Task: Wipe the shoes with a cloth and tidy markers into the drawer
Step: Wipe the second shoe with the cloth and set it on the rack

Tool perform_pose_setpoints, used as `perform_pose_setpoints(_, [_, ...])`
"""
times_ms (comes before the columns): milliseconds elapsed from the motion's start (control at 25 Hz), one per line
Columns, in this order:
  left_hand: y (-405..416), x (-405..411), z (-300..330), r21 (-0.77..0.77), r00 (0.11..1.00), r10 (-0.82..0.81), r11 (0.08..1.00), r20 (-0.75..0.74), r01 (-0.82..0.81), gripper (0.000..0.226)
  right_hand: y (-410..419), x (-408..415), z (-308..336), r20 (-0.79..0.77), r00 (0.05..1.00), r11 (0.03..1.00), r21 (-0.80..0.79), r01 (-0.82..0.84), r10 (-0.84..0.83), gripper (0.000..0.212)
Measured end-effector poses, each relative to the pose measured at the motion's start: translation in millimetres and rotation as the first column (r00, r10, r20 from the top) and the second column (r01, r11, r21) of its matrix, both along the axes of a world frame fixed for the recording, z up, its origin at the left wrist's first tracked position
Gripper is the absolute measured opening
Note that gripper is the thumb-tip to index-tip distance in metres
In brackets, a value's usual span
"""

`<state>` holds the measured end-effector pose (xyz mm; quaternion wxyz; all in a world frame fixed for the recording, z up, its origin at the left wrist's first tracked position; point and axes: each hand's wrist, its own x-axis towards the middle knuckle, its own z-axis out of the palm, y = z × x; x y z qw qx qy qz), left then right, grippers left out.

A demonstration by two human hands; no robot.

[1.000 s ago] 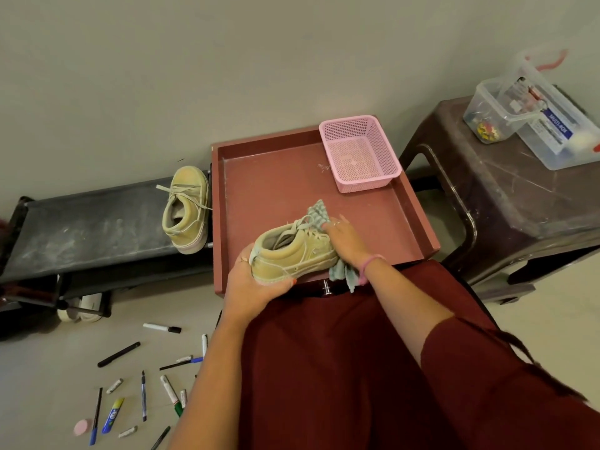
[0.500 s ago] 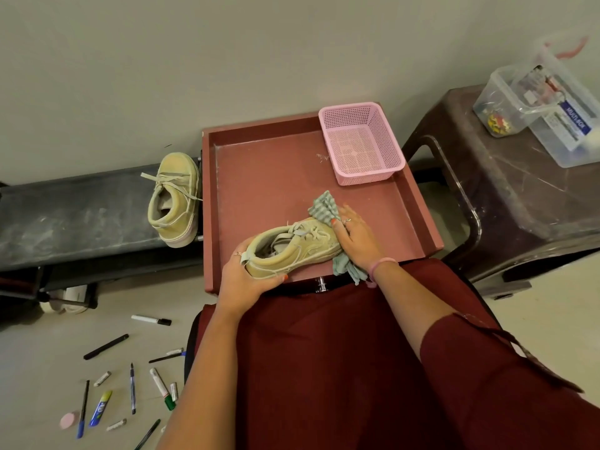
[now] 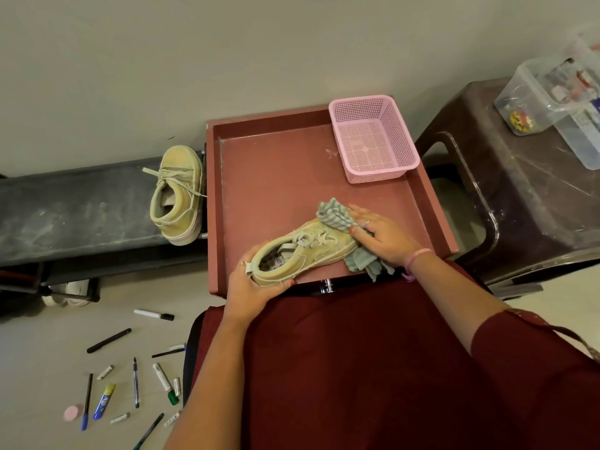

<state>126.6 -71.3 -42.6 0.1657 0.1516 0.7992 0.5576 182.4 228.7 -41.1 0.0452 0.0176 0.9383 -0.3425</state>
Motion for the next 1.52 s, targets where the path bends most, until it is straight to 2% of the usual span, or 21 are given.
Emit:
perform_pose_setpoints(120, [-1.6,-0.7,-4.1,-0.014,1.000,-0.018,1.000,-0.005,0.018,0.075,-10.4,-9.0,0.4,0.002,0.996,0.996,-0.013,0.090,-0.090,0.039])
perform_pose_setpoints(160, [-2.0,-1.1,-5.0,-0.019,1.000,-0.021,1.000,-0.012,0.021,0.075,-21.1,-18.0,2.4,0.008,0.997,0.997,0.030,0.074,-0.074,0.038])
perform_pose_setpoints(240, [-2.7,-1.4,-7.3,-0.023,1.000,-0.026,0.999,-0.005,0.026,0.075,-41.6,-34.5,6.2,0.049,0.998,0.992,0.120,-0.046,0.041,0.039])
perform_pose_setpoints(360, [-4.0,-2.1,-8.3,-0.007,1.000,-0.030,1.000,0.009,0.030,0.075,-47.7,-43.1,13.5,0.076,0.984,0.985,0.057,-0.164,0.160,0.040])
perform_pose_setpoints(440, [-4.1,-2.8,-8.7,-0.004,0.999,-0.034,0.999,0.016,0.034,0.075,-36.5,-38.7,15.5,0.070,0.975,0.971,0.095,-0.218,0.212,0.042])
perform_pose_setpoints(520, [-5.1,-3.1,-8.3,-0.002,0.999,-0.024,1.000,0.031,0.024,0.074,-18.7,-32.8,17.5,0.086,0.987,0.982,0.127,-0.144,0.133,0.047])
perform_pose_setpoints(640, [-4.7,-3.2,-8.5,-0.001,0.999,-0.017,1.000,0.035,0.017,0.074,-5.8,-33.7,25.6,0.152,0.982,0.990,0.096,0.101,-0.115,0.061])
perform_pose_setpoints(720, [-4.3,-3.9,-9.0,0.001,0.999,-0.018,1.000,0.038,0.018,0.074,-26.6,-45.8,30.4,0.199,0.979,0.987,0.161,0.016,-0.048,0.063])
perform_pose_setpoints(800, [-4.5,-4.7,-9.9,0.004,0.999,-0.022,1.000,0.040,0.022,0.075,-59.7,-56.3,30.0,0.233,0.969,0.975,0.180,-0.130,0.086,0.052])
perform_pose_setpoints(880, [-5.4,-4.9,-9.0,0.001,0.999,-0.028,1.000,0.034,0.028,0.075,-82.1,-61.7,29.0,0.238,0.961,0.979,0.111,-0.171,0.141,0.046])
perform_pose_setpoints(1000, [-4.9,-5.0,-9.9,0.011,0.999,-0.031,0.999,0.044,0.031,0.074,-71.9,-60.5,33.2,0.213,0.961,0.984,0.007,-0.180,0.175,0.043])
perform_pose_setpoints(1080, [-4.9,-5.4,-10.9,0.019,0.998,-0.032,0.999,0.047,0.031,0.074,-51.7,-51.7,31.0,0.189,0.956,0.965,0.095,-0.245,0.224,0.033])
perform_pose_setpoints(1160, [-5.6,-5.8,-11.4,0.029,0.998,-0.023,0.999,0.059,0.022,0.074,-28.1,-33.8,28.6,0.130,0.965,0.945,0.208,-0.253,0.229,0.040])
perform_pose_setpoints(1240, [-5.4,-5.7,-11.4,0.032,0.997,-0.017,0.999,0.073,0.015,0.074,-9.4,-8.8,23.8,0.062,0.985,0.968,0.181,-0.173,0.164,0.043])
perform_pose_setpoints(1360, [-3.8,-4.9,-12.3,0.032,0.997,-0.007,0.999,0.075,0.005,0.073,-12.1,20.5,9.0,-0.002,0.992,0.992,-0.014,0.126,-0.126,0.044])
perform_pose_setpoints(1440, [-2.9,-4.9,-11.7,0.039,0.996,-0.004,0.999,0.087,0.001,0.073,-34.7,25.7,1.2,0.004,0.932,0.917,-0.177,0.357,-0.362,0.045])
perform_pose_setpoints(1520, [-2.1,-5.0,-11.4,0.036,0.996,0.002,0.999,0.090,-0.005,0.073,-63.3,27.4,-3.3,0.029,0.840,0.797,-0.301,0.524,-0.542,0.046])
